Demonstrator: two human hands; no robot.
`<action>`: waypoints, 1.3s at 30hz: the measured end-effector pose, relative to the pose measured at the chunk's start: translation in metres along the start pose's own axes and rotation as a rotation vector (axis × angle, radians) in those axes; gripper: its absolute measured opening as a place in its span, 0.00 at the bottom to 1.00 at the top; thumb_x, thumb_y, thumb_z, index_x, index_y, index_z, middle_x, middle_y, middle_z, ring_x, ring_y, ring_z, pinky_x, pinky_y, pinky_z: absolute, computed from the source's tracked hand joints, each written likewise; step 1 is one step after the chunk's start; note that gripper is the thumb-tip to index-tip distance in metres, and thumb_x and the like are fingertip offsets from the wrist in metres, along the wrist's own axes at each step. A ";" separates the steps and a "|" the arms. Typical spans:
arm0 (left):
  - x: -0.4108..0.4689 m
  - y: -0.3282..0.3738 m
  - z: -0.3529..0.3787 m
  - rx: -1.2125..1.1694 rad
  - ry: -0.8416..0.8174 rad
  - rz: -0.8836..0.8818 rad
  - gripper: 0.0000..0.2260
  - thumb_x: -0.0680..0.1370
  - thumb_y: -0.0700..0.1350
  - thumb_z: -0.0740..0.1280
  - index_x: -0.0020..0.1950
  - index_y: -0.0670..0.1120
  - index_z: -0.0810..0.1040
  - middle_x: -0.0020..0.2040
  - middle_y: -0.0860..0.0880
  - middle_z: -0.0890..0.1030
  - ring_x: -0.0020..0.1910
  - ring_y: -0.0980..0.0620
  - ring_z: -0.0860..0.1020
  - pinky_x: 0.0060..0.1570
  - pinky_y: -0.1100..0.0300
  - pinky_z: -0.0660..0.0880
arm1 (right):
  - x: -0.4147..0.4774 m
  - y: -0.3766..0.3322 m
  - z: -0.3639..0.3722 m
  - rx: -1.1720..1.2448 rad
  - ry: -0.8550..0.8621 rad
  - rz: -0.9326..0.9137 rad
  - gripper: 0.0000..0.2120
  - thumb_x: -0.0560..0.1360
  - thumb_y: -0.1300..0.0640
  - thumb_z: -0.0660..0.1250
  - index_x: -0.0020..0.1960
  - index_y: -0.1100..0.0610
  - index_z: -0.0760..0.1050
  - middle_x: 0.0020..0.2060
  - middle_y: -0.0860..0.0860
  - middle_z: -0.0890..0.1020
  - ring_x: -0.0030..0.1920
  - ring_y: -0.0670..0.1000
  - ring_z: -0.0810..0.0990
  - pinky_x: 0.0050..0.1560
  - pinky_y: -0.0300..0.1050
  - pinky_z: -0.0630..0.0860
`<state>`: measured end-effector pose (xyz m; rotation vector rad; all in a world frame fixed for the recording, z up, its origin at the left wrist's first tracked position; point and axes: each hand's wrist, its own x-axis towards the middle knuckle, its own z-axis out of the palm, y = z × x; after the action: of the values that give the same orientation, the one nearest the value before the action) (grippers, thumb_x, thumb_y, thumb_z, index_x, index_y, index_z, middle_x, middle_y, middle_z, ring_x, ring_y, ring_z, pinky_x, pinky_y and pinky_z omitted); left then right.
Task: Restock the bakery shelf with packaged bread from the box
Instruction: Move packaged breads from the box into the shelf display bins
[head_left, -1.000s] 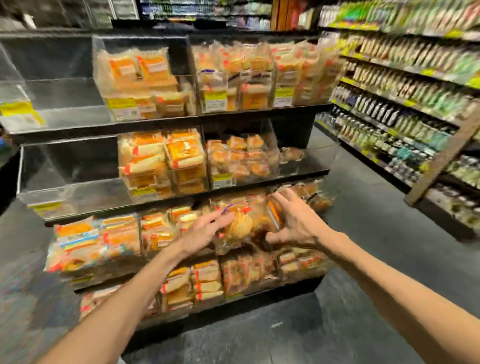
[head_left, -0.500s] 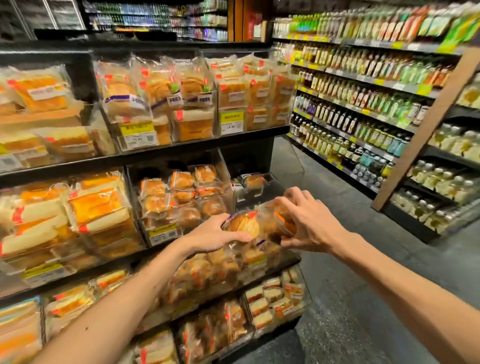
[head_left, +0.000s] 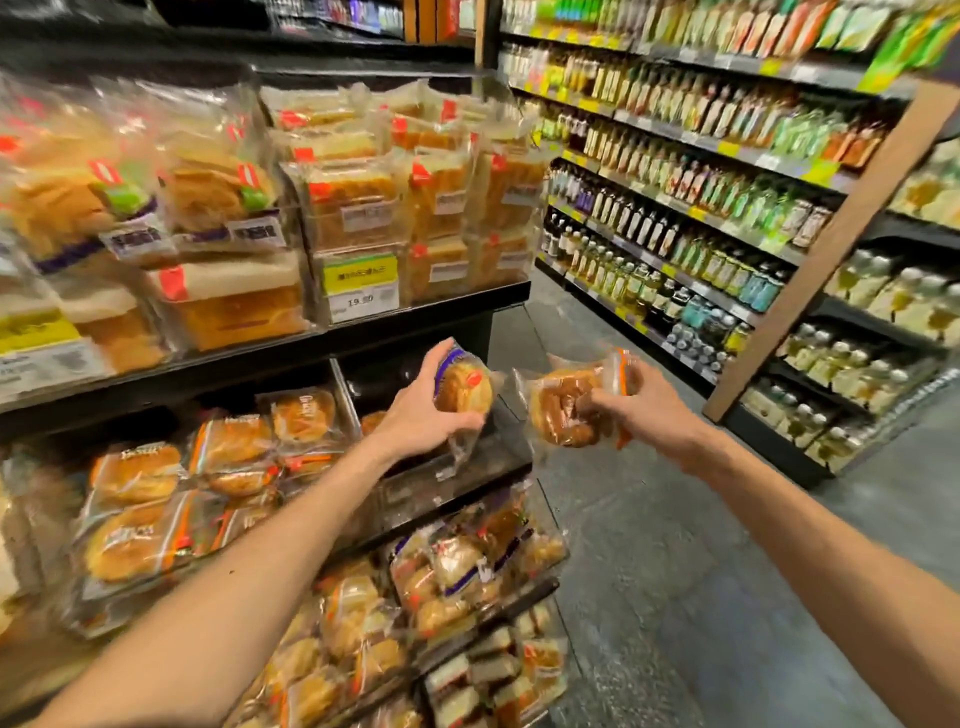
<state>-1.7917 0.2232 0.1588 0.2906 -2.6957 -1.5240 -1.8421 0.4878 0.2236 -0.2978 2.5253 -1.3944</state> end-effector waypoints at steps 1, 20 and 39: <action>0.016 -0.002 0.007 0.041 0.004 0.005 0.45 0.69 0.52 0.79 0.76 0.66 0.54 0.64 0.50 0.73 0.62 0.49 0.73 0.65 0.57 0.67 | 0.013 0.003 -0.005 0.052 -0.021 0.033 0.12 0.72 0.58 0.74 0.51 0.54 0.73 0.41 0.50 0.79 0.35 0.43 0.78 0.28 0.39 0.74; 0.195 -0.062 0.104 0.581 0.002 -0.229 0.40 0.75 0.51 0.73 0.79 0.58 0.51 0.72 0.44 0.65 0.69 0.42 0.68 0.66 0.43 0.69 | 0.192 0.069 -0.038 0.436 -0.513 0.249 0.08 0.76 0.58 0.68 0.55 0.54 0.75 0.35 0.50 0.83 0.30 0.46 0.81 0.23 0.37 0.72; 0.171 -0.018 0.090 0.293 0.321 -0.193 0.15 0.80 0.45 0.65 0.67 0.50 0.76 0.63 0.45 0.78 0.56 0.52 0.77 0.58 0.55 0.73 | 0.197 0.060 -0.043 0.463 -0.598 0.134 0.28 0.61 0.49 0.75 0.60 0.52 0.74 0.50 0.56 0.85 0.49 0.58 0.85 0.56 0.62 0.79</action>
<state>-1.9679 0.2606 0.0858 0.7543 -2.6771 -1.0009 -2.0459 0.4961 0.1733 -0.3770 1.6688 -1.5051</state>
